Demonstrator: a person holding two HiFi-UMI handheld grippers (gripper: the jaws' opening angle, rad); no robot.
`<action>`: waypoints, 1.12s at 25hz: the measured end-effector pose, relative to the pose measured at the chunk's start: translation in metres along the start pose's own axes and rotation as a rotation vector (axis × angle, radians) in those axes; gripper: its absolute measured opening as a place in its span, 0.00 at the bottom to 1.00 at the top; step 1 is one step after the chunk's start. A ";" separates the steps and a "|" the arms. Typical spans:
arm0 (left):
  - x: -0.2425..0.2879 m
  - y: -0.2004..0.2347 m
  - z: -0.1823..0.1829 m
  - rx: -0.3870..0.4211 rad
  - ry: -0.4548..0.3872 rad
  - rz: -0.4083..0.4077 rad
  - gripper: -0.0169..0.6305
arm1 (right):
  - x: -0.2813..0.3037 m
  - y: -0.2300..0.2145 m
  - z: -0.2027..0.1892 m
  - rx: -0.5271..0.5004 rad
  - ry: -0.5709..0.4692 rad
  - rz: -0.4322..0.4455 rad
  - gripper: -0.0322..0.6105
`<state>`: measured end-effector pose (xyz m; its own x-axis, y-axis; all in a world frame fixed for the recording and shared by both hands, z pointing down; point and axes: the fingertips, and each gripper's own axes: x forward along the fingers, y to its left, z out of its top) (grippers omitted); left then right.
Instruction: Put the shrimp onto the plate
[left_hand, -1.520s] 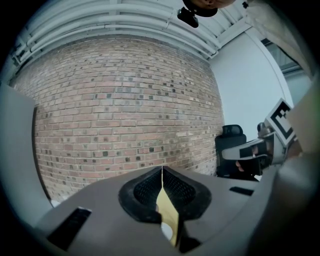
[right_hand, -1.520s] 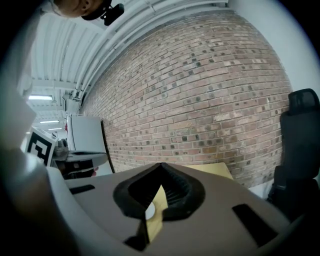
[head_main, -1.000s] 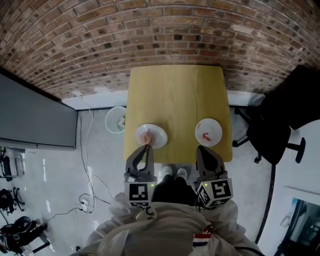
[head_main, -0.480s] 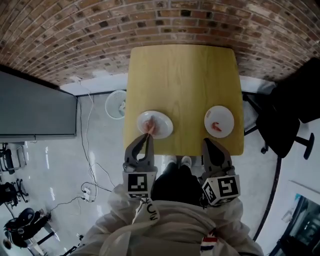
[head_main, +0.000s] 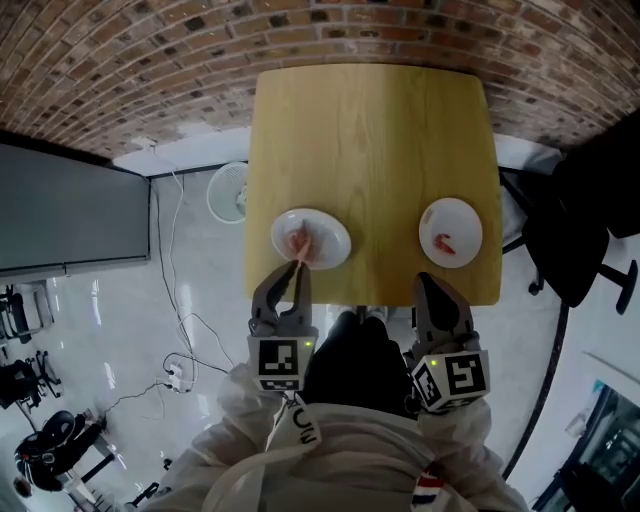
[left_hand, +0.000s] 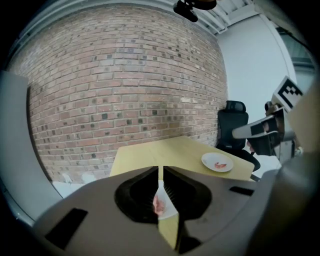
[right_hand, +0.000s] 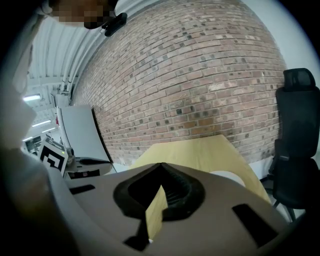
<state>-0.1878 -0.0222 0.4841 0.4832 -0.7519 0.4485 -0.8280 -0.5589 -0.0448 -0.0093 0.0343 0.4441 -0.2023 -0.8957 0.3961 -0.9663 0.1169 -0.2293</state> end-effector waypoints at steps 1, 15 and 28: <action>0.003 0.000 -0.005 -0.001 0.013 -0.004 0.05 | 0.001 -0.002 -0.003 0.005 0.002 -0.007 0.09; 0.029 0.004 -0.048 0.041 0.164 -0.060 0.11 | 0.007 -0.007 -0.017 0.051 0.034 -0.035 0.09; 0.050 0.003 -0.076 0.081 0.333 -0.155 0.28 | 0.005 -0.017 -0.029 0.101 0.044 -0.062 0.09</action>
<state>-0.1878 -0.0347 0.5741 0.4710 -0.5091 0.7204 -0.7206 -0.6931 -0.0186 0.0017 0.0407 0.4761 -0.1520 -0.8799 0.4501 -0.9567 0.0165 -0.2907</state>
